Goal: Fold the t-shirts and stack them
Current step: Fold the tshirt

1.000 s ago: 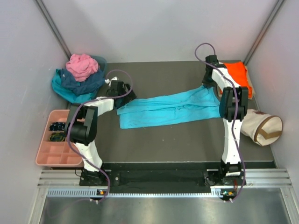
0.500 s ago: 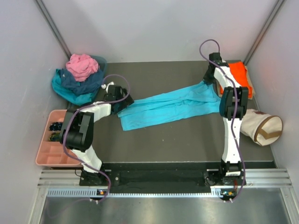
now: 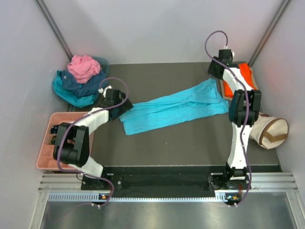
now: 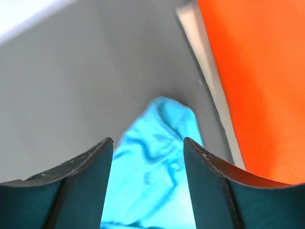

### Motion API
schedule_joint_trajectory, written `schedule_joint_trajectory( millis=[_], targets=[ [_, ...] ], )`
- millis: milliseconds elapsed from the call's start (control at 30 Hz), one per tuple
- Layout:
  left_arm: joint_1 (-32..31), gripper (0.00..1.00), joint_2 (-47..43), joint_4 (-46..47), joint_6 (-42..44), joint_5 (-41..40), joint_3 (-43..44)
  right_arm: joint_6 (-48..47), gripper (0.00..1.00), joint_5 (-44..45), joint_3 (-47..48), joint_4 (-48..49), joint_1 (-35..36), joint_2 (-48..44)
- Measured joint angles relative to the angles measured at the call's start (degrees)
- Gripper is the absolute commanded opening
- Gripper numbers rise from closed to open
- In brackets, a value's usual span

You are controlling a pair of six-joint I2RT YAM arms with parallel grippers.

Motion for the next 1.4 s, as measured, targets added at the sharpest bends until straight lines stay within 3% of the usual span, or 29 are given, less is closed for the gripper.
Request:
schedule_joint_trajectory(
  millis=[300,500,733,1000,1167,1400],
  targets=[
    [0.0,0.99,-9.4,-3.72,1.66,-3.02,2.91,-0.85,0.65,-7.61,-5.75,8.26,0.79,-12.96],
    [0.04,0.99,-10.58,-3.23,3.28,-6.54,4.26,2.73,0.65,-9.73,-20.11,10.1,6.43,-24.3],
    [0.31,0.99,-10.32,-3.1,4.72,-9.07,4.44,11.87,0.64,-10.58,-48.63,14.56,23.1,-39.98],
    [1.73,0.99,-10.23,-2.43,5.75,-9.29,4.44,25.05,0.63,-5.05,-64.74,18.53,39.34,-51.23],
    [2.01,0.99,-10.23,-1.51,5.66,-8.22,4.39,32.65,0.63,1.55,-67.76,22.95,49.22,-50.62],
    [2.01,0.99,-11.82,-1.73,5.09,-6.23,3.48,40.96,0.62,6.4,-62.51,30.12,57.81,-35.01]
  ],
)
